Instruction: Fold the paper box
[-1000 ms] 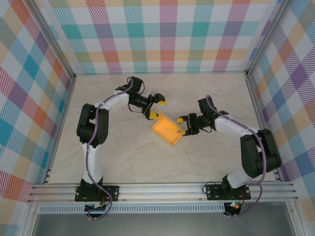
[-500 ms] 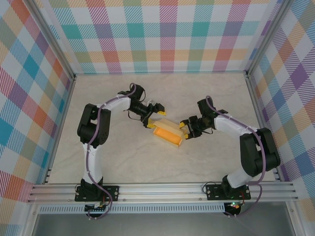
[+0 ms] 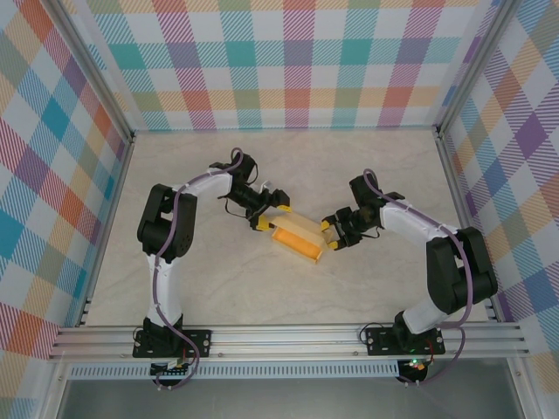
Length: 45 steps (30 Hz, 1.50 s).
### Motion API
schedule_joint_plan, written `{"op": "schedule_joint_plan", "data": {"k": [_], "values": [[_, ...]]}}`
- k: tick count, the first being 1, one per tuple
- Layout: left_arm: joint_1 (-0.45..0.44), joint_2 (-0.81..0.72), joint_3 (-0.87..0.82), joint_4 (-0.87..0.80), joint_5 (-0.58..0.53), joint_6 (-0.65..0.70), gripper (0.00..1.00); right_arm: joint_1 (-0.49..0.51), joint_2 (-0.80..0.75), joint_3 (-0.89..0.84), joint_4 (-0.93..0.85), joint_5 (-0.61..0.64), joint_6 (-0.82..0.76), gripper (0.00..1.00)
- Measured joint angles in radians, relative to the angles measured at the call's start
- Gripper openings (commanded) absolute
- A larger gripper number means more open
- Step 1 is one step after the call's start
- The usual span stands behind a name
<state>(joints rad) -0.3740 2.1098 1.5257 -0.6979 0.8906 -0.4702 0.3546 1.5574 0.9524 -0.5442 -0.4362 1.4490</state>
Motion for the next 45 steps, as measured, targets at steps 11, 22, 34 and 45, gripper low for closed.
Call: {"op": "schedule_joint_plan", "data": {"k": [11, 22, 34, 45], "values": [[0.045, -0.186, -0.103, -0.026, -0.093, 0.121, 0.86, 0.000, -0.079, 0.138, -0.188, 0.096, -0.131, 0.76], [-0.019, -0.206, -0.234, -0.025, -0.222, 0.184, 0.80, 0.047, -0.100, 0.087, -0.230, 0.116, -0.274, 0.85], [-0.026, -0.173, -0.259, -0.047, -0.360, 0.196, 0.79, 0.113, 0.023, -0.011, -0.171, 0.241, -0.388, 0.77], [-0.031, -0.170, -0.150, -0.084, -0.387, 0.267, 0.81, 0.123, 0.058, 0.023, -0.108, 0.287, -0.498, 0.73]]}}
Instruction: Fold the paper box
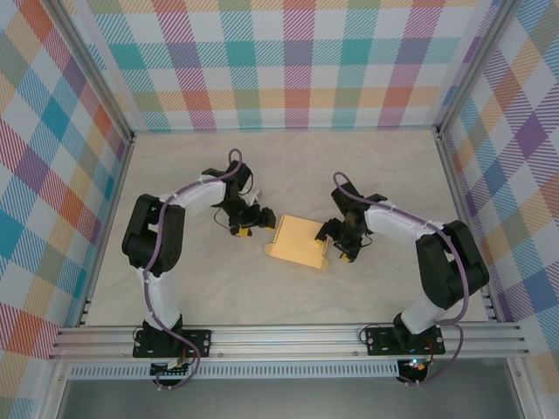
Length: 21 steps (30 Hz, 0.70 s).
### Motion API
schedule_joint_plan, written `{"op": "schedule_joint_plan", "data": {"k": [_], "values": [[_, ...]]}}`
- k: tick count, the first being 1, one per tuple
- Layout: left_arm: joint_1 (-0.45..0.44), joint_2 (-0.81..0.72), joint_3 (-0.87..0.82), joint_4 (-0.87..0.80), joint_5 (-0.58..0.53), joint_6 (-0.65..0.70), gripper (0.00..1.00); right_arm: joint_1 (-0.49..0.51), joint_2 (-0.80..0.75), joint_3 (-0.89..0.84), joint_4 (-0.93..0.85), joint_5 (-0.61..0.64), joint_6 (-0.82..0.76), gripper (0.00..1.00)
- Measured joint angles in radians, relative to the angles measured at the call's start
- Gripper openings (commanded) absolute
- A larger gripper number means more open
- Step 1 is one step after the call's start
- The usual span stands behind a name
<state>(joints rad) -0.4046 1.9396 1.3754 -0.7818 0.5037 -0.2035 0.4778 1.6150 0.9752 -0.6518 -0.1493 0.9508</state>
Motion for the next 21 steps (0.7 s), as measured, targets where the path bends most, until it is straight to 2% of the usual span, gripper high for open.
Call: {"op": "schedule_joint_plan", "data": {"k": [5, 9, 14, 18, 21], "values": [[0.000, -0.039, -0.037, 0.076, 0.011, 0.008, 0.81, 0.000, -0.018, -0.005, 0.053, 0.048, -0.108, 0.70], [-0.008, -0.058, -0.108, 0.156, -0.009, -0.007, 0.80, 0.000, -0.103, -0.039, 0.106, 0.062, -0.253, 0.69], [-0.047, -0.058, -0.145, 0.233, -0.027, -0.020, 0.80, 0.000, -0.249, -0.078, 0.140, 0.075, -0.472, 0.75], [-0.068, -0.056, -0.140, 0.263, -0.027, -0.020, 0.80, 0.000, -0.300, -0.064, 0.145, 0.095, -0.720, 0.84], [-0.071, -0.053, -0.140, 0.265, -0.034, -0.020, 0.80, 0.000, -0.301, -0.055, 0.147, 0.097, -0.979, 0.88]]}}
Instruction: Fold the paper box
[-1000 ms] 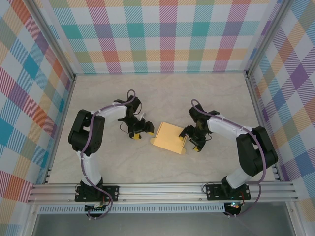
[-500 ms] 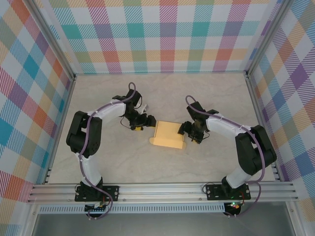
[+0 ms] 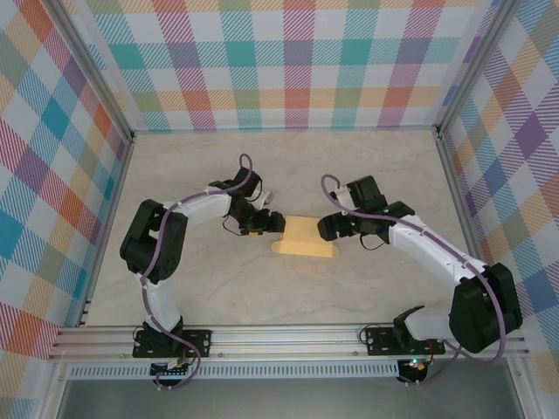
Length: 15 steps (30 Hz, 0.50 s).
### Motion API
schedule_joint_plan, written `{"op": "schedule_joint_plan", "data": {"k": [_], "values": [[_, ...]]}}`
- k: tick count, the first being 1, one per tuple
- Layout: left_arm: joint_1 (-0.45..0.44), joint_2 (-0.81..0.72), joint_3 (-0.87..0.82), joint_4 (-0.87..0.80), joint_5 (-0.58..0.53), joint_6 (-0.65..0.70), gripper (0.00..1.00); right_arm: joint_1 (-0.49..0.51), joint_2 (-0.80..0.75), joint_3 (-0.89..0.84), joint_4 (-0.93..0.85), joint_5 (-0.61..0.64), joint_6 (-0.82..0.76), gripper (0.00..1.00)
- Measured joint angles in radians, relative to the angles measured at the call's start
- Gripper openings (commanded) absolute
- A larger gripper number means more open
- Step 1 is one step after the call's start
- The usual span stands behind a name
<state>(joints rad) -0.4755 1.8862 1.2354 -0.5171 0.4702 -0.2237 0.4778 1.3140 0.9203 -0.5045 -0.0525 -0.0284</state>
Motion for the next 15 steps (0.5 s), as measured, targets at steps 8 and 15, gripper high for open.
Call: {"op": "schedule_joint_plan", "data": {"k": [8, 15], "values": [[-0.008, 0.009, 0.002, -0.008, -0.070, 0.008, 0.80, 0.024, 0.000, 0.044, -0.058, -0.080, -0.640, 1.00], [-0.011, 0.019, 0.009, -0.012, -0.089, 0.013, 0.81, 0.057, 0.184, 0.187, -0.070, -0.114, -0.899, 1.00]]}}
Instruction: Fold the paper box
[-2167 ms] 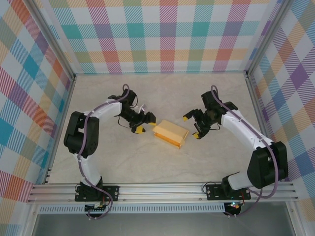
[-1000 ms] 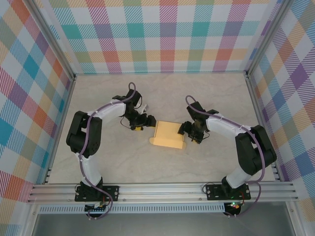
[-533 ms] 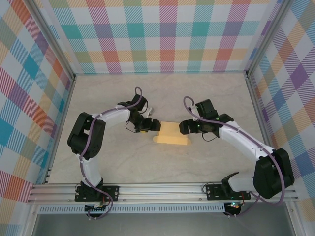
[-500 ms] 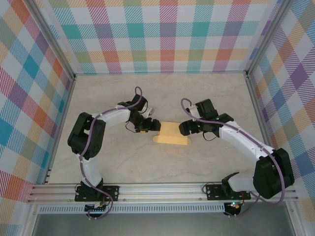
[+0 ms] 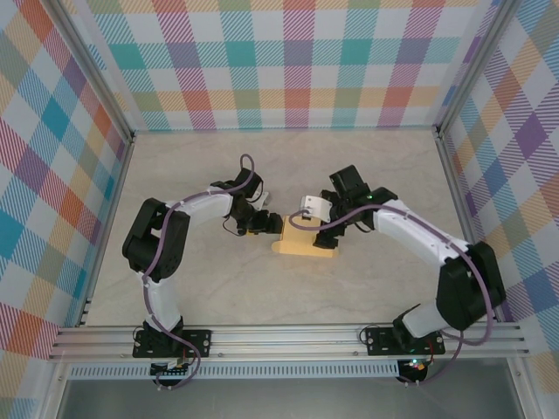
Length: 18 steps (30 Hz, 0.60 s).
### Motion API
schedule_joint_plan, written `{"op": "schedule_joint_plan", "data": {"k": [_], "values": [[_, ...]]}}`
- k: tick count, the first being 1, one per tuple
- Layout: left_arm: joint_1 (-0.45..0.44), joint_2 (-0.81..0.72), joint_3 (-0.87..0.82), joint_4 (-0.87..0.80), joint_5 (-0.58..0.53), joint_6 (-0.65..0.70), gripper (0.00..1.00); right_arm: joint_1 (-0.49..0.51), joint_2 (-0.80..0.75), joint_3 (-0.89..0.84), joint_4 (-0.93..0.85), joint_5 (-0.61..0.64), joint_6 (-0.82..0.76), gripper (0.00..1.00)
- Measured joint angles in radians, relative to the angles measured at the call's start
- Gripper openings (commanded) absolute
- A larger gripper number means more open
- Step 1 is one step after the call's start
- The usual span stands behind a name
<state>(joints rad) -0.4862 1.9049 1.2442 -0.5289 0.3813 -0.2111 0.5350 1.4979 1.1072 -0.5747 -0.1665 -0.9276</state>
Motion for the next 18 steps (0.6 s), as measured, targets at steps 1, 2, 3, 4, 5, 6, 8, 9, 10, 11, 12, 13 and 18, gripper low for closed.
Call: {"op": "schedule_joint_plan", "data": {"k": [1, 2, 3, 4, 5, 6, 8, 9, 10, 11, 12, 13, 18], "values": [[0.000, 0.000, 0.000, 0.000, -0.001, 0.000, 0.81, 0.000, 0.036, 0.026, -0.007, -0.002, -0.014, 1.00], [0.000, 0.000, 0.002, 0.000, 0.000, 0.000, 0.81, 0.000, 0.070, 0.052, -0.018, -0.005, -0.025, 1.00], [0.000, 0.000, 0.002, 0.001, 0.000, -0.001, 0.81, 0.000, 0.106, 0.083, -0.032, -0.008, -0.032, 1.00], [0.001, 0.000, 0.002, 0.001, 0.002, -0.001, 0.81, 0.000, 0.146, 0.120, -0.046, -0.011, -0.034, 1.00], [0.006, 0.000, 0.002, 0.002, 0.005, -0.006, 0.82, 0.000, 0.182, 0.154, -0.058, -0.011, -0.035, 1.00], [0.014, 0.000, 0.001, 0.006, 0.015, -0.013, 0.82, 0.002, 0.220, 0.193, -0.073, -0.011, -0.035, 1.00], [0.031, -0.007, -0.013, 0.034, 0.043, -0.038, 0.82, 0.006, 0.273, 0.241, -0.084, -0.010, -0.036, 1.00], [0.046, -0.017, -0.031, 0.055, 0.056, -0.056, 0.82, 0.010, 0.293, 0.257, -0.093, -0.010, -0.039, 1.00], [0.063, -0.028, -0.050, 0.071, 0.067, -0.070, 0.82, 0.014, 0.311, 0.272, -0.110, -0.010, -0.040, 1.00], [0.077, -0.037, -0.061, 0.077, 0.074, -0.081, 0.82, 0.019, 0.325, 0.285, -0.127, -0.010, -0.043, 1.00], [0.092, -0.045, -0.071, 0.081, 0.079, -0.089, 0.82, 0.024, 0.341, 0.300, -0.150, -0.010, -0.045, 1.00], [0.103, -0.050, -0.074, 0.081, 0.082, -0.095, 0.82, 0.030, 0.356, 0.315, -0.172, -0.010, -0.047, 1.00], [0.133, -0.069, -0.089, 0.105, 0.087, -0.117, 0.83, 0.052, 0.417, 0.377, -0.256, -0.006, -0.050, 1.00]]}}
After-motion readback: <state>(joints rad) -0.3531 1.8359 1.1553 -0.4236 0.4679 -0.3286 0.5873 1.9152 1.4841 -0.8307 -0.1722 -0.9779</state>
